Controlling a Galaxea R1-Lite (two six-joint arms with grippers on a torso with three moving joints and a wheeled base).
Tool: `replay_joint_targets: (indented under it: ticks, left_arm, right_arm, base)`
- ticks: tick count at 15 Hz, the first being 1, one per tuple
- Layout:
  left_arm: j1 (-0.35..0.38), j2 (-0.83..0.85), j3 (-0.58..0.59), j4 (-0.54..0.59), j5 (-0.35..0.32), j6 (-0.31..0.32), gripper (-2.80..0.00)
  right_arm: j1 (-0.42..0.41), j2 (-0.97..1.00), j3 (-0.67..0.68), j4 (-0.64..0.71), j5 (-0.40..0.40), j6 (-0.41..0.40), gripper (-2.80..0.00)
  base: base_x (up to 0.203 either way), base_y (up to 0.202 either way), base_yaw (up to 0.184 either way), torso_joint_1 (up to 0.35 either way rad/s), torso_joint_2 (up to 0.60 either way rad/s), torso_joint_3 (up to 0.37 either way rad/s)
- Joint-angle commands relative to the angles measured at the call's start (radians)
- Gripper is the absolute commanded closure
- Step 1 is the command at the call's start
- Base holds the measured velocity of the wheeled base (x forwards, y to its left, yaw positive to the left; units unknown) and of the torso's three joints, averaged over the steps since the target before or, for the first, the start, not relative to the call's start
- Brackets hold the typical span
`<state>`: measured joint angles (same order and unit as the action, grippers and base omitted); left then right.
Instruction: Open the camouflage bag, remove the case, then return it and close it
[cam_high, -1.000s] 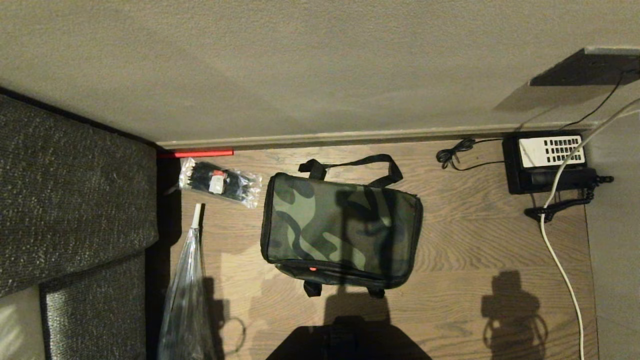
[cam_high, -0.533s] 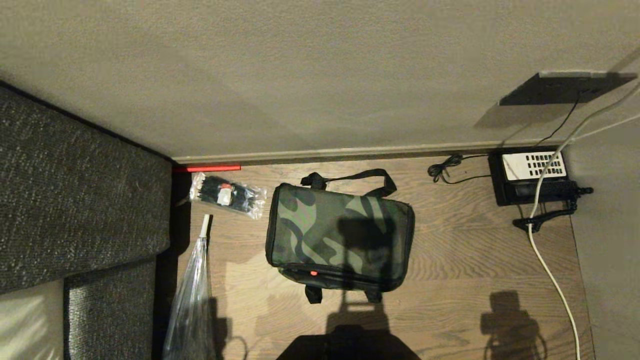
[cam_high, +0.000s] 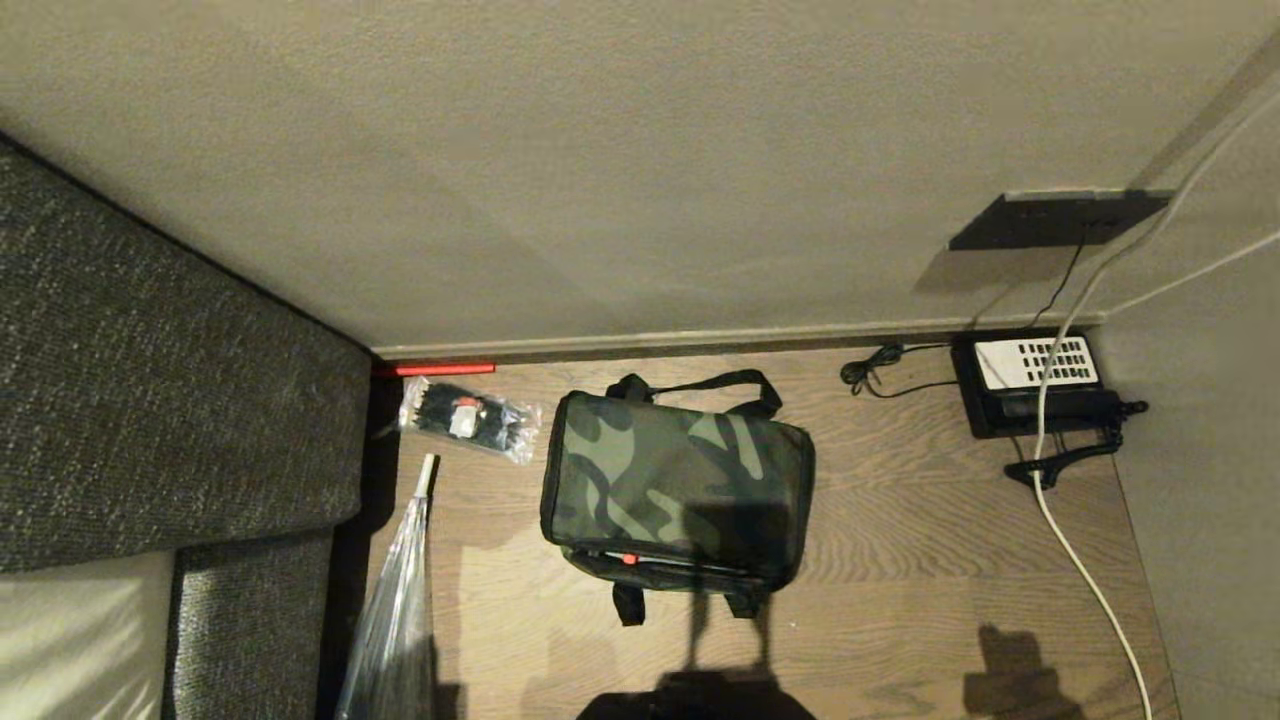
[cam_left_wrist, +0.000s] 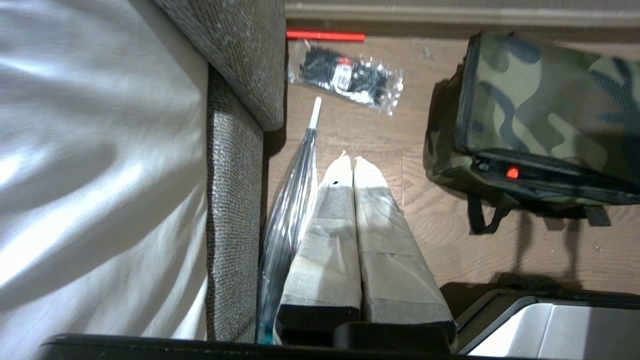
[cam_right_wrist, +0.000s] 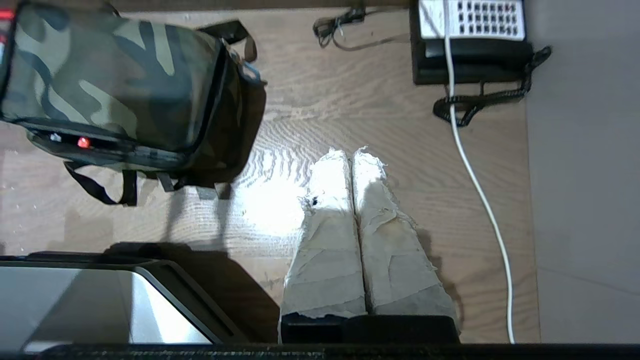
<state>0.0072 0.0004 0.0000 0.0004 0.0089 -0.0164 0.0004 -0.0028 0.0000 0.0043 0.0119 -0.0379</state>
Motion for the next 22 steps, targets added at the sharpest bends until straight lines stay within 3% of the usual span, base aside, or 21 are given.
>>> replay_joint_targets:
  ticks: [1,22]
  left_arm:
    - [0.0,0.0,0.002,0.0,0.0,0.0,0.0]
    - [0.0,0.0,0.002,0.0,0.0,0.0,0.0]
  right_arm:
    - [0.001,0.0,0.0,-0.001,0.002,-0.001,0.0]
    - [0.001,0.0,0.0,-0.001,-0.003,0.027,0.0]
  base:
    - [0.0,0.0,0.0,0.005,0.0,0.2]
    - [0.0,0.0,0.0,0.002,0.0,0.203]
